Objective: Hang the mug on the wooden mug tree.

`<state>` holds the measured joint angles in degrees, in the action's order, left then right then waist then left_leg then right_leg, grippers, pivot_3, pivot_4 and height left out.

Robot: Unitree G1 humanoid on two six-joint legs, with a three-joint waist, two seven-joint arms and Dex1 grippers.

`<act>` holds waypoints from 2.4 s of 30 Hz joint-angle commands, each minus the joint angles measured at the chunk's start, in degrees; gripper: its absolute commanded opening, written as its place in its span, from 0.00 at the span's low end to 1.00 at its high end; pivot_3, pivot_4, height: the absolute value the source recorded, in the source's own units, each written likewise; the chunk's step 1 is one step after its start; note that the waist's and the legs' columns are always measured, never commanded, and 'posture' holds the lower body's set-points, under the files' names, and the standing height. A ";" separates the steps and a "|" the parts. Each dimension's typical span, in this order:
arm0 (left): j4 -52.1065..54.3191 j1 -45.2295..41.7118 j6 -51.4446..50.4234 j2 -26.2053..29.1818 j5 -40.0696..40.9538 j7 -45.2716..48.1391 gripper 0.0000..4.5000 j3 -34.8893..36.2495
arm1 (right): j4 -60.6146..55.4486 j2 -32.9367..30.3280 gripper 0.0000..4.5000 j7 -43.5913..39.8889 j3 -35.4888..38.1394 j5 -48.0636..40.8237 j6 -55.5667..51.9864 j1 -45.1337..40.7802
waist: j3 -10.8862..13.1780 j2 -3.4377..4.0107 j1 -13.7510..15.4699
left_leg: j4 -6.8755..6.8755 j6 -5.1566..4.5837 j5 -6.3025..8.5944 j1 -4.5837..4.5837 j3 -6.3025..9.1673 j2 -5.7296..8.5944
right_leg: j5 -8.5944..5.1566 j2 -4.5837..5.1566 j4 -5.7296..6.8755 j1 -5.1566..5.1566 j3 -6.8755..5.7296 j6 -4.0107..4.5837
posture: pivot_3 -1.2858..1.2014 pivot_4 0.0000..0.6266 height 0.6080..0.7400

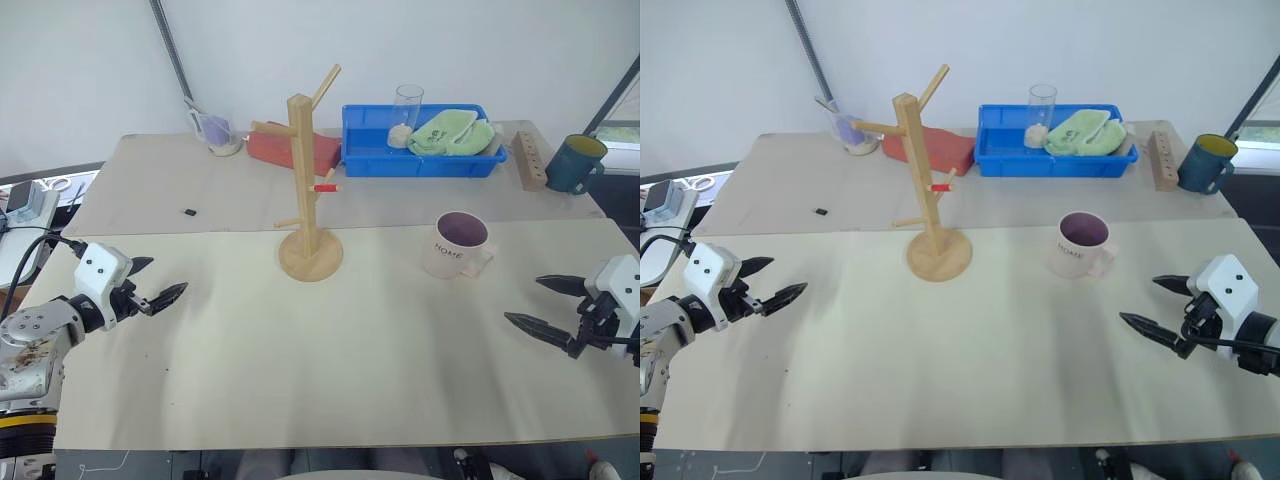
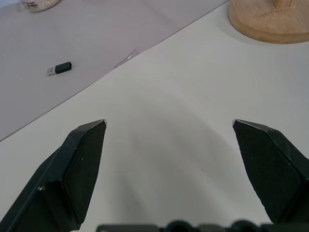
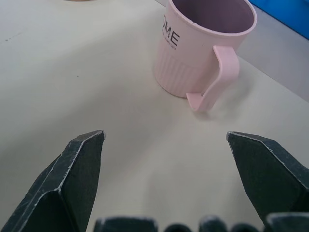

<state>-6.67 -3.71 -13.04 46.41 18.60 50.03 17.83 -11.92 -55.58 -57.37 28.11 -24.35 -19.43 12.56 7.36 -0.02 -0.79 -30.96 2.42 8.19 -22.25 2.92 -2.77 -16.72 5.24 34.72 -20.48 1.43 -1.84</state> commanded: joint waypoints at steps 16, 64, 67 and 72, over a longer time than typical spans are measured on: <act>11.75 -3.61 -4.38 2.64 9.19 14.17 1.00 -2.97 | -6.34 5.51 1.00 6.79 3.22 0.90 -0.73 2.30 | 0.03 -0.07 0.48 | 0.01 0.00 0.00 -0.08 -0.04 -0.06 | 0.00 0.05 0.00 -0.01 -0.10 0.00 | 0.52 0.24 1.00; 24.34 -23.27 -10.63 -9.08 13.16 24.04 1.00 -26.85 | 13.76 39.29 1.00 50.50 -11.50 18.01 8.65 -20.85 | -0.07 0.03 -0.46 | -0.27 -0.61 -0.36 0.01 0.16 -0.07 | 0.03 -0.89 0.27 0.12 1.17 -0.06 | 0.52 0.24 1.00; 24.23 -23.55 -10.69 -8.99 13.05 23.85 1.00 -26.84 | 14.60 39.61 0.75 50.92 -11.11 17.20 8.61 -21.57 | -0.07 0.03 -0.47 | -0.27 -0.62 -0.36 0.00 0.16 -0.07 | 0.03 -0.90 0.28 0.12 1.18 -0.06 | 0.52 0.24 1.00; 24.22 -23.41 -10.85 -8.85 13.02 23.05 1.00 -26.52 | 16.89 39.66 0.37 50.77 -11.39 17.17 9.19 -23.54 | -0.07 0.03 -0.57 | -0.27 -0.62 -0.36 0.01 0.16 -0.07 | 0.03 -0.91 0.28 0.12 1.19 -0.06 | 0.52 0.24 1.00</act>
<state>17.07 -26.26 -23.97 37.24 31.56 73.42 -9.93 5.64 -15.99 -6.93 16.04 -6.00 -11.72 -9.66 7.29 0.02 -1.36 -31.23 1.80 7.83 -22.25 3.07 -2.84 -16.69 4.33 35.01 -20.35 2.63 -1.90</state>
